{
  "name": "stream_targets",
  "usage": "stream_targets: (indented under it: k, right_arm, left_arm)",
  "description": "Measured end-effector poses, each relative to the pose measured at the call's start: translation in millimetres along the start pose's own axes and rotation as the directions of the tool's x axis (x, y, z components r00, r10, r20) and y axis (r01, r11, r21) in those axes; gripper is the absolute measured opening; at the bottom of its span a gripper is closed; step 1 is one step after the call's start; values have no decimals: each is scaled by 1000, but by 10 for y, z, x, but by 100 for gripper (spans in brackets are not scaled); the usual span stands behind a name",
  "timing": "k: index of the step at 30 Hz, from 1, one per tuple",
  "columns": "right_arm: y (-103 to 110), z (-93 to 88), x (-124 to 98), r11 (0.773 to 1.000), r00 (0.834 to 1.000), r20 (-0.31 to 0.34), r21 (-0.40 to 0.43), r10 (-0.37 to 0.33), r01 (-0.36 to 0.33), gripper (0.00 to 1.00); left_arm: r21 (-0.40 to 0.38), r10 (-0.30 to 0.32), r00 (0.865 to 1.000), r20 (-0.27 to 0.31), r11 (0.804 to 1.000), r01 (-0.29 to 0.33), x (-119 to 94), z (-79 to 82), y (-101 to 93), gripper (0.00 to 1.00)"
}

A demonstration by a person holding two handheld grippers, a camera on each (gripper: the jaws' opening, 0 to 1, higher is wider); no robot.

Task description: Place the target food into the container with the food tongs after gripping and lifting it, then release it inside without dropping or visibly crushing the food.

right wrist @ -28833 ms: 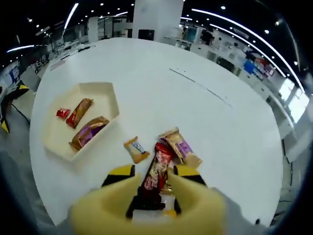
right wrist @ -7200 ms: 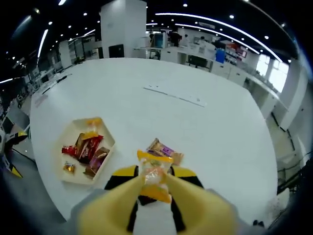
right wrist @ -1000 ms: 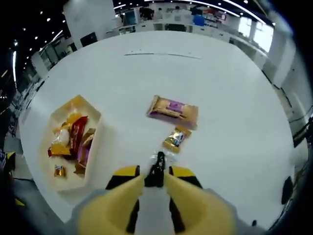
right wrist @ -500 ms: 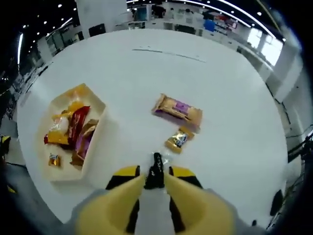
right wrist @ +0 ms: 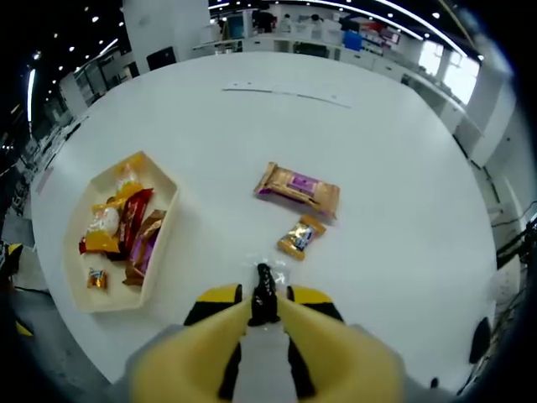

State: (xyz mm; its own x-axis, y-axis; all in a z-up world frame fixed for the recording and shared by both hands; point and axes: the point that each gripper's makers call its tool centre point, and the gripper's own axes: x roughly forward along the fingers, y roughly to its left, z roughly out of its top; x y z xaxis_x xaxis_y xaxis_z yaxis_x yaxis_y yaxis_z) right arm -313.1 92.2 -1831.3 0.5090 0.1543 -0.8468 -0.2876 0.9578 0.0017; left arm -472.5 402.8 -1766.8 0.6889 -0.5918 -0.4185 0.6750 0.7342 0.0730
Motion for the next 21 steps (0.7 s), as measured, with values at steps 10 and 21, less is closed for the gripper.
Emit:
stream_targets:
  k: [10, 21]
  right_arm:
    - [14, 131, -144, 1000, 1000, 27, 2, 1, -2, 20]
    - [75, 501, -475, 1000, 995, 103, 13, 8, -9, 20]
  left_arm:
    - [0, 1, 1000, 5, 1000, -1, -2, 8, 1, 86]
    - [0, 5, 1000, 15, 1000, -5, -9, 22, 12, 85]
